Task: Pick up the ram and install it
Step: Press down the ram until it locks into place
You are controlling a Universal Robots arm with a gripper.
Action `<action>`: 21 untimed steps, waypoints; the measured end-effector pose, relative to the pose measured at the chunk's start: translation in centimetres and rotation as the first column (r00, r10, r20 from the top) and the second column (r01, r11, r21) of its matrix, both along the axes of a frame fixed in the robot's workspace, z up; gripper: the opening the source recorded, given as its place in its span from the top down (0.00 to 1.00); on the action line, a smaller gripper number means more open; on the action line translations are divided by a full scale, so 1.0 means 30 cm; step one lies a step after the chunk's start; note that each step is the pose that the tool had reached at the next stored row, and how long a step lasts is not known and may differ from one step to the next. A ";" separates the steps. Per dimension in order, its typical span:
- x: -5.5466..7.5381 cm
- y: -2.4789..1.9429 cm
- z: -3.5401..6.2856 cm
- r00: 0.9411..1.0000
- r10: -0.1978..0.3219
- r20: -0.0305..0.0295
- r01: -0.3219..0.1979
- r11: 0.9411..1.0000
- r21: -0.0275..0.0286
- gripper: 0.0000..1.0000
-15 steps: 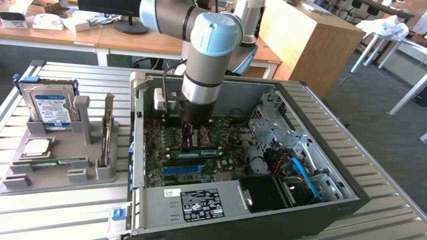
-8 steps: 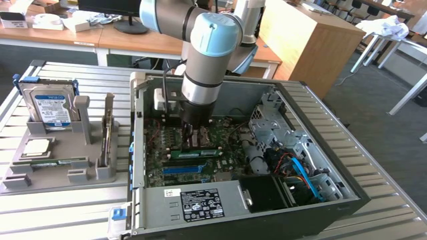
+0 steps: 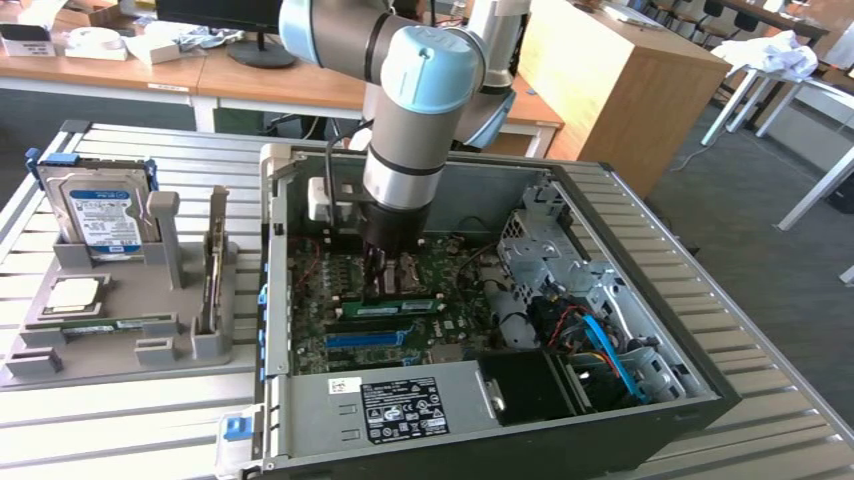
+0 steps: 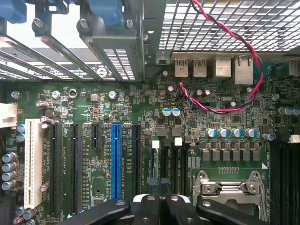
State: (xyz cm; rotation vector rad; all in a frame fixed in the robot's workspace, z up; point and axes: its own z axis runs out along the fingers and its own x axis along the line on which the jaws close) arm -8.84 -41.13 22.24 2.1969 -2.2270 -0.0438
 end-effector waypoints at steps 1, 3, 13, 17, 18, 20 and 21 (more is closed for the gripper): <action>0.000 0.000 -0.001 1.000 0.000 0.000 0.000 1.000 0.000 0.90; 0.000 0.000 -0.002 1.000 0.000 0.000 0.000 1.000 0.000 0.90; 0.001 0.001 0.008 1.000 0.000 0.001 0.000 1.000 0.001 0.90; 0.000 0.000 0.040 1.000 0.000 0.000 0.000 1.000 0.000 0.90; 0.000 0.000 0.049 1.000 0.000 0.000 0.000 1.000 0.000 0.90; 0.000 0.000 0.070 1.000 0.000 0.000 0.000 1.000 0.000 0.90; 0.000 0.000 0.082 1.000 0.000 0.000 0.000 1.000 0.000 0.90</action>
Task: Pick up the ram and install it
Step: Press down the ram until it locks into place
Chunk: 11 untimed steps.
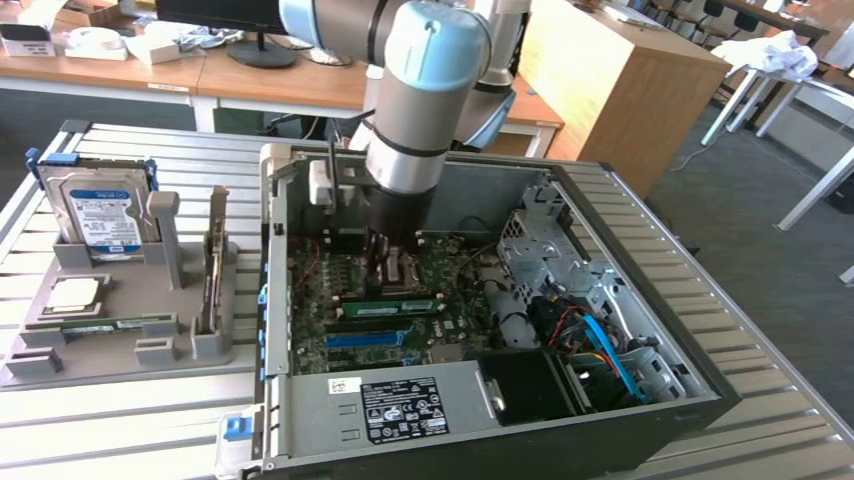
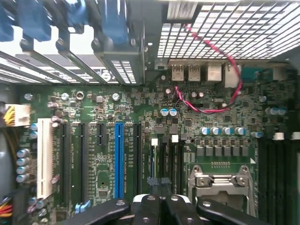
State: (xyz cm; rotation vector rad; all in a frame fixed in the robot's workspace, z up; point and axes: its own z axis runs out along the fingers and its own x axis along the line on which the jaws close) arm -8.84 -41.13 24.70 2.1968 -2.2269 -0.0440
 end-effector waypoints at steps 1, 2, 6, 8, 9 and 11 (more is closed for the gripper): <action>0.000 0.000 0.011 1.000 0.000 0.000 0.000 1.000 0.000 0.90; 0.000 0.000 0.023 1.000 0.000 0.000 0.000 1.000 0.000 0.90; 0.000 0.000 0.071 1.000 0.000 0.000 0.000 1.000 0.000 0.90; 0.000 0.000 0.094 1.000 0.000 0.000 0.000 1.000 0.000 0.90; 0.000 0.000 0.107 1.000 0.000 0.000 0.000 1.000 0.000 0.90; 0.000 0.000 0.132 1.000 0.000 0.000 0.000 1.000 0.000 0.90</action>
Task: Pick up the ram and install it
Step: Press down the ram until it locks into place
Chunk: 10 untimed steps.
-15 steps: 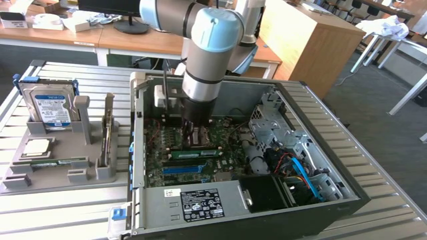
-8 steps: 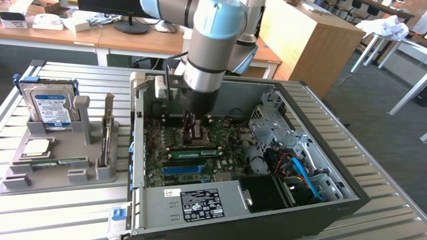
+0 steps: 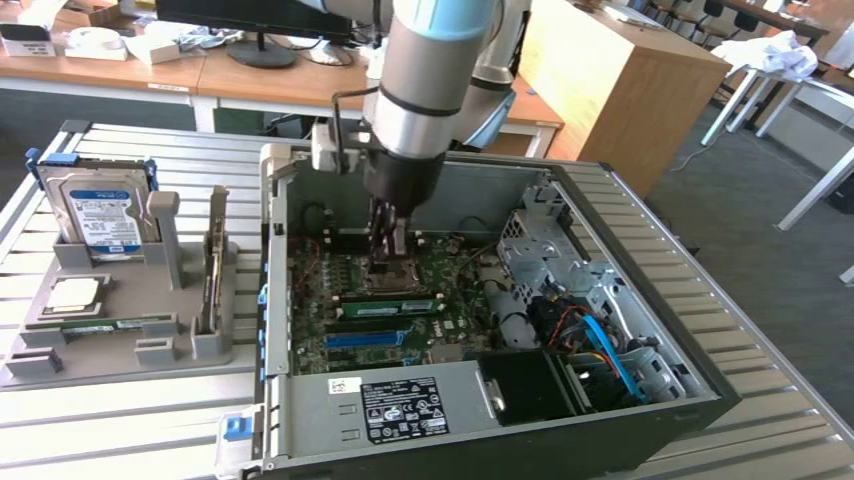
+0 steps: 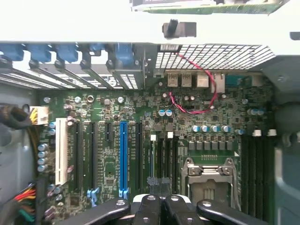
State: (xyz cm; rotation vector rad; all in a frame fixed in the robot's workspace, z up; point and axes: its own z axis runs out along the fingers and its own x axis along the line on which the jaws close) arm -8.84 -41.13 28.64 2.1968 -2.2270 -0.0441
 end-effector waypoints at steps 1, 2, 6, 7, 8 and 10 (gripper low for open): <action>0.000 0.000 0.013 1.000 0.000 0.000 0.000 1.000 0.000 0.90; 0.000 0.000 0.025 1.000 0.000 0.000 0.000 1.000 0.000 0.90; 0.000 0.000 0.071 1.000 0.000 0.000 0.000 1.000 0.000 0.90; 0.000 0.000 0.082 1.000 0.000 0.000 0.000 1.000 0.000 0.90; 0.000 0.000 0.093 1.000 0.000 0.000 0.000 1.000 0.000 0.90; 0.000 0.000 0.112 1.000 0.000 0.000 0.000 1.000 0.000 0.90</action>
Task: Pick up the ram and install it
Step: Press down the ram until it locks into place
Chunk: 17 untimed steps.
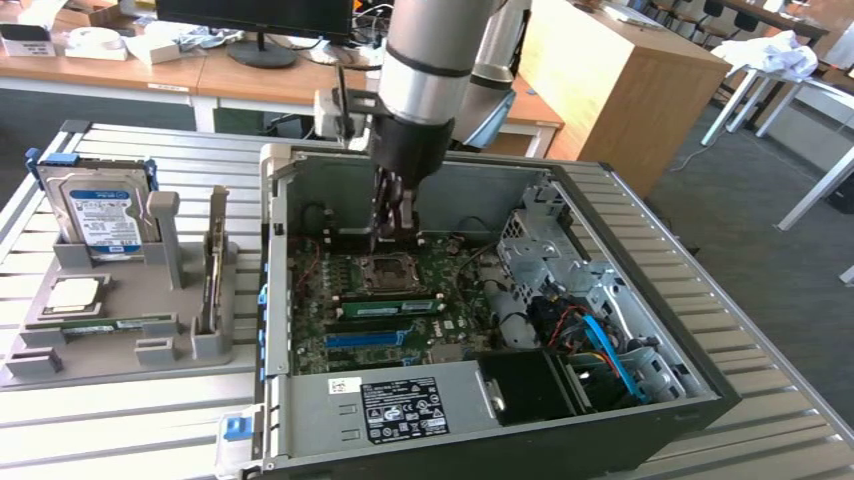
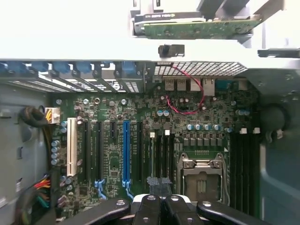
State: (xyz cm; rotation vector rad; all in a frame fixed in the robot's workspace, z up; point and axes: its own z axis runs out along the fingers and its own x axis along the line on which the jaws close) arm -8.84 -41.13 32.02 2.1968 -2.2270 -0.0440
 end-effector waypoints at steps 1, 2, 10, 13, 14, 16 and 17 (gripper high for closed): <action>0.000 0.000 0.009 1.000 0.000 0.000 0.000 1.000 0.000 0.90; 0.000 0.000 0.019 1.000 0.000 0.000 0.000 1.000 0.000 0.90; 0.000 0.000 0.077 1.000 0.000 0.000 0.000 1.000 0.000 0.90; 0.000 0.000 0.090 1.000 0.000 0.000 0.000 1.000 0.000 0.90; 0.000 0.000 0.090 1.000 0.000 0.000 0.000 1.000 0.000 0.90; 0.000 0.000 0.090 1.000 0.000 0.000 0.000 1.000 0.000 0.90; 0.000 0.000 0.090 1.000 0.000 0.000 0.000 1.000 0.000 0.90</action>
